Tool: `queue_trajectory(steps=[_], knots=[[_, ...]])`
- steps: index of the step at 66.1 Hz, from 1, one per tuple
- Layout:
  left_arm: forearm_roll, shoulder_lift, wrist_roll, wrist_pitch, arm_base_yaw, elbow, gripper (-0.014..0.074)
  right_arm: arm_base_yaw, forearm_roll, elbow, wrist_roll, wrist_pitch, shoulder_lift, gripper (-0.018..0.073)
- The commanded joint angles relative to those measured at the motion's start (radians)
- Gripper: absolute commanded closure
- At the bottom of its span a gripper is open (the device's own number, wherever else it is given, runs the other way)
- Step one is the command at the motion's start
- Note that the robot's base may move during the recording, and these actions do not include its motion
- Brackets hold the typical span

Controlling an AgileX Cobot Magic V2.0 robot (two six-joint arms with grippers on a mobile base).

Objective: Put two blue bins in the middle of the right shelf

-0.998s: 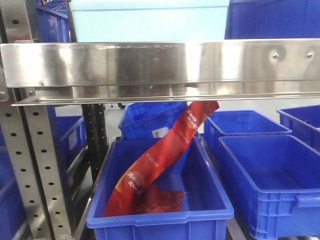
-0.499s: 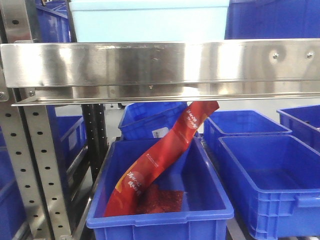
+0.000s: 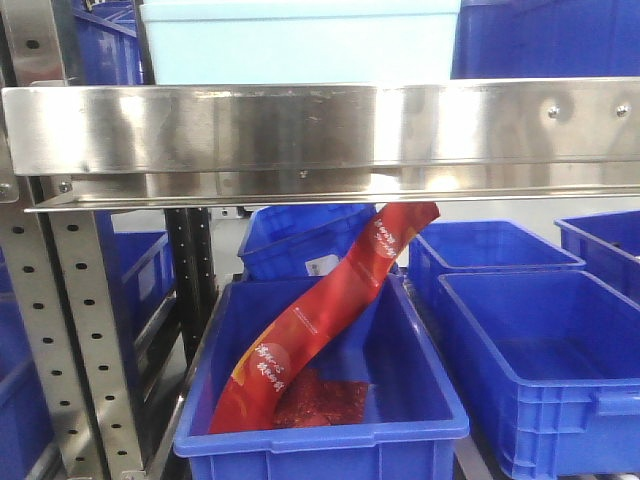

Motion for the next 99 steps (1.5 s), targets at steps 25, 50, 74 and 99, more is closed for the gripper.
queue_trajectory(steps=[25,50,74,99], knots=[[0.002,-0.005,0.002,-0.015,0.001,0.001,0.0707,-0.005,-0.013,0.025,-0.007,0.025,-0.051,0.0725],[0.002,-0.005,0.002,-0.015,0.001,0.001,0.0707,-0.005,-0.013,0.025,-0.007,0.058,-0.051,0.0725],[0.033,-0.005,0.002,0.022,0.003,0.001,0.0707,-0.005,-0.013,0.025,-0.007,0.056,-0.051,0.0725],[-0.139,-0.302,0.343,-0.096,0.154,0.331,0.0707,-0.005,-0.013,0.025,-0.007,0.053,-0.051,0.0725]])
